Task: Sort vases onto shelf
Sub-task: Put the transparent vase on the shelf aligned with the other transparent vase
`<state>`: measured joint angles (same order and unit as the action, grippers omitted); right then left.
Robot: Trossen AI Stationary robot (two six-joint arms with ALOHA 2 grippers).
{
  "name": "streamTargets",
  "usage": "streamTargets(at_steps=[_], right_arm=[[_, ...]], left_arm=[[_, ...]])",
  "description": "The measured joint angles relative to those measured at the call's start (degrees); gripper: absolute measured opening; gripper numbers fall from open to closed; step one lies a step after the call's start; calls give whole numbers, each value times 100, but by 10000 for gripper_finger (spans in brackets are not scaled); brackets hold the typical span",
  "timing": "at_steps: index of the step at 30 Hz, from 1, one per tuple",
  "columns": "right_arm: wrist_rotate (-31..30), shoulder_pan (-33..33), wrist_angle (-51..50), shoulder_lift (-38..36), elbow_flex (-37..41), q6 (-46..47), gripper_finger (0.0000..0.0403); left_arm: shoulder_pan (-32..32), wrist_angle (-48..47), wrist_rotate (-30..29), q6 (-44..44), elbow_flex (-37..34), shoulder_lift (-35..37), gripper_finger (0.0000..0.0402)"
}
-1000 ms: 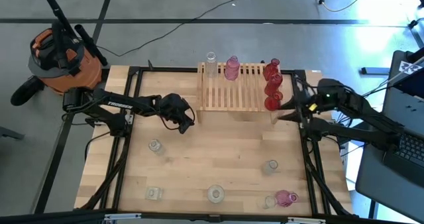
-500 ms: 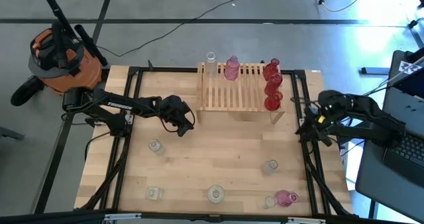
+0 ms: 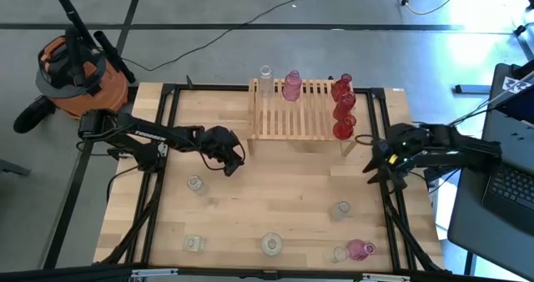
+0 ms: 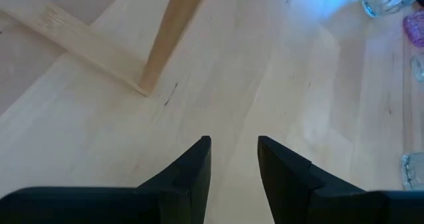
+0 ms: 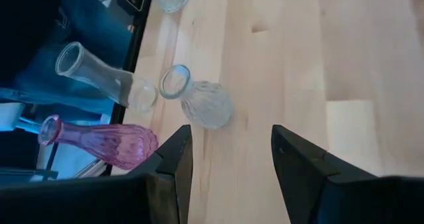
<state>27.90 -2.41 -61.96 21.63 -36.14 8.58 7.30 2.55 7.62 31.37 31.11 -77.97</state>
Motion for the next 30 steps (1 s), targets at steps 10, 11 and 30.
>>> streamTargets(at_steps=[10, 11, 30], right_arm=[[-462, 1405, 1248, -2, 862, 783, 152], [-586, 1571, 1409, 2, 945, 894, 152], [-3392, 4539, 3989, 2083, 1358, 2143, 152]], left_arm=[[-141, 0, -116, 164, 1, 0, 117], [-141, 0, -117, 166, -1, 0, 117], [-138, 0, -110, 155, 1, 2, 117]])
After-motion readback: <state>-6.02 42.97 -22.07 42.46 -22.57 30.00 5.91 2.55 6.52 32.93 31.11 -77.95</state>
